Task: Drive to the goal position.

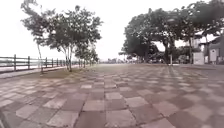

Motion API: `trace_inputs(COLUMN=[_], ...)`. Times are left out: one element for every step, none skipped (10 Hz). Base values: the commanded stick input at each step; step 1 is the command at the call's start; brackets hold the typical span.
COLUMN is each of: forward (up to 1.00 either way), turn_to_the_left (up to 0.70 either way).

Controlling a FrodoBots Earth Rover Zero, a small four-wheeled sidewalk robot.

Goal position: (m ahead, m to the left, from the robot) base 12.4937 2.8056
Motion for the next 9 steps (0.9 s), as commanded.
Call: trace_inputs(forward=[1.00, 1.00, 1.00, 1.00, 1.00, 1.00, 1.00, 1.00, 1.00], turn_to_the_left=[0.07, 0.00, 0.00, 0.00, 0.06, 0.30, 0.40, 0.40, 0.00])
